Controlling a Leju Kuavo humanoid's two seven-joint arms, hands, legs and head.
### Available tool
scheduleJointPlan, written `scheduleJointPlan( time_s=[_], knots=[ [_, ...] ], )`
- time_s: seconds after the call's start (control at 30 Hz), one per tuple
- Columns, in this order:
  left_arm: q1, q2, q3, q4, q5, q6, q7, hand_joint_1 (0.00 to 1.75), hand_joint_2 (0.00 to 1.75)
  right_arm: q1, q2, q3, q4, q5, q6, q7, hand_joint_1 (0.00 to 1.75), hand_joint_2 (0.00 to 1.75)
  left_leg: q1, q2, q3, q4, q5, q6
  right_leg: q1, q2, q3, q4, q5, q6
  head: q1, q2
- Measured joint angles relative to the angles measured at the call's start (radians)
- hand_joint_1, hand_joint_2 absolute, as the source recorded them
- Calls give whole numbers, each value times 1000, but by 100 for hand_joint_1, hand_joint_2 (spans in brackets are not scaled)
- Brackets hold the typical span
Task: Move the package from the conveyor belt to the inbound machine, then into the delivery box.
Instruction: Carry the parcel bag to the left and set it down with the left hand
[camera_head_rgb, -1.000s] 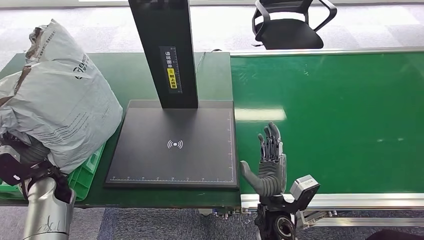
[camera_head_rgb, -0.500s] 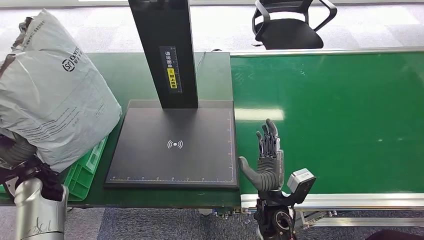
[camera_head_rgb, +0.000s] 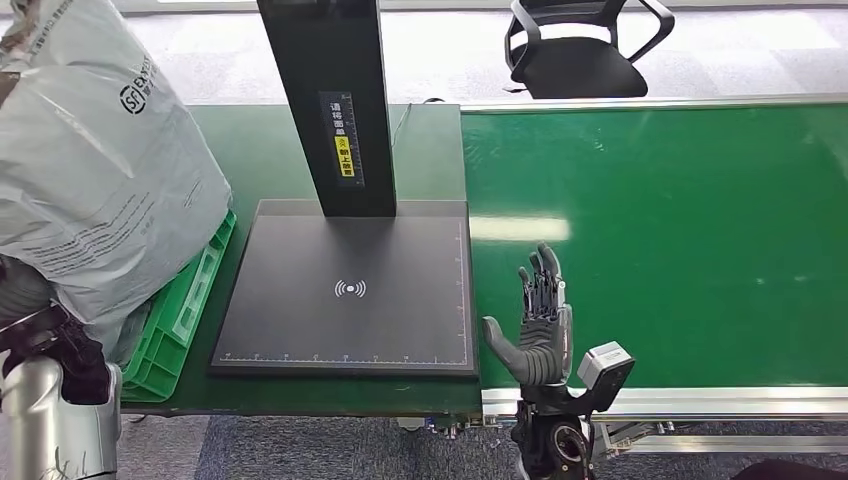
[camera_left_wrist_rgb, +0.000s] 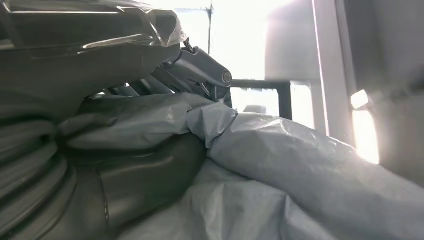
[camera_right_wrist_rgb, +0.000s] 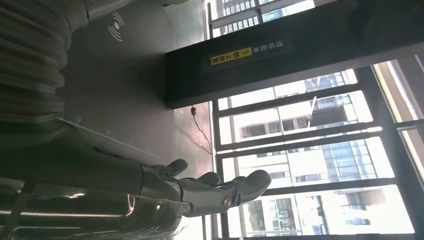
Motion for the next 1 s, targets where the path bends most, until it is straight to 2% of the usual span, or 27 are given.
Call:
scheduleJointPlan(
  time_s=[0.1,0.3,0.47,0.63,0.77,1.0],
  knots=[
    [-2,30,-27,-64,46,-46,49,175,175,8,-2,-12,0,-2,6,-2,0,175,0,0,0,0,0,0,0,0,0,0,0,0,0,0],
    [-30,151,-21,-106,142,-112,126,175,175,19,-7,-33,-2,-13,9,-2,0,175,2,1,0,0,0,0,2,1,-1,1,0,0,0,0],
    [-28,195,17,-123,124,-111,133,175,175,24,-8,-39,-3,-15,10,-2,0,175,2,1,-1,0,0,-1,2,1,-1,1,0,0,0,0],
    [-33,266,63,-114,126,-102,167,175,175,25,-8,-43,-3,-15,14,-2,0,175,2,1,-1,0,0,-1,2,1,-2,1,0,0,0,0],
    [-81,322,86,-46,126,-104,204,175,175,25,-8,-45,-3,-15,22,-2,0,175,3,1,-1,0,1,-1,3,1,-2,1,0,-1,0,0],
    [-234,424,91,189,77,-79,228,175,175,25,-8,-48,-3,-14,34,-2,0,175,3,2,-1,0,1,-2,3,1,-2,1,1,-1,0,0]
  ],
)
